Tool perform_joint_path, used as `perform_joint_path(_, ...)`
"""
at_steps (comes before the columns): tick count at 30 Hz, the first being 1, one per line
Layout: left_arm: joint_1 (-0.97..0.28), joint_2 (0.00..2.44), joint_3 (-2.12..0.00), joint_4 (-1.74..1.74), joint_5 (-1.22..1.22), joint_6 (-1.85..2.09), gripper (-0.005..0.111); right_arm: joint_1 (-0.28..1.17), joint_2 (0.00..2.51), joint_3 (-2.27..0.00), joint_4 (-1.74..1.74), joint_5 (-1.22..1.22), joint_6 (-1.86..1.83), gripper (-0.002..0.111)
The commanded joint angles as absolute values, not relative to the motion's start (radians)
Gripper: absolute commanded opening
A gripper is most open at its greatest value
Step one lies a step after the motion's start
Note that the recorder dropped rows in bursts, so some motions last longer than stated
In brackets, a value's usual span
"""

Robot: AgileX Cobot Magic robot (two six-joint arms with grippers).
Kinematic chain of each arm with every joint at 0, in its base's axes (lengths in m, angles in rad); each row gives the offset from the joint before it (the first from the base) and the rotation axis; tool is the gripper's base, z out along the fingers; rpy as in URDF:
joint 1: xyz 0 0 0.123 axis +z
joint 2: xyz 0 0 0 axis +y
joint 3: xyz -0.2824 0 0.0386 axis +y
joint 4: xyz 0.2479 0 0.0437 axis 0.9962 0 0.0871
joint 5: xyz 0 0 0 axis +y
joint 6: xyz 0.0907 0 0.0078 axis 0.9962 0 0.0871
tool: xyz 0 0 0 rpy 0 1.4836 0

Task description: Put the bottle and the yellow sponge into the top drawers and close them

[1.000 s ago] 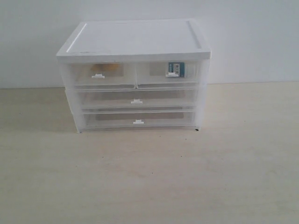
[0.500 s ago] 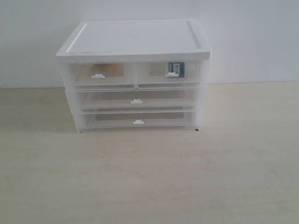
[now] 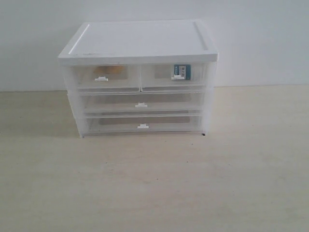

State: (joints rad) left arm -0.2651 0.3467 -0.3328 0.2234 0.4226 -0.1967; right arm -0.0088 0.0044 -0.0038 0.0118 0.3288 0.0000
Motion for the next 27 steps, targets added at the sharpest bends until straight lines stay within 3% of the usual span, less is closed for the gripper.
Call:
perform_joint_path(1,-0.242,0.237,-0.275,0.217,0.404,-0.172,0.004,-0.011,0.000,0.000,0.013,0.322,0.000,0.000)
perform_joint_path(27,-0.082,0.038,-0.054,0.107,0.332,-0.064,0.004,-0.011,0.000,0.000,0.013,0.322,0.000,0.000)
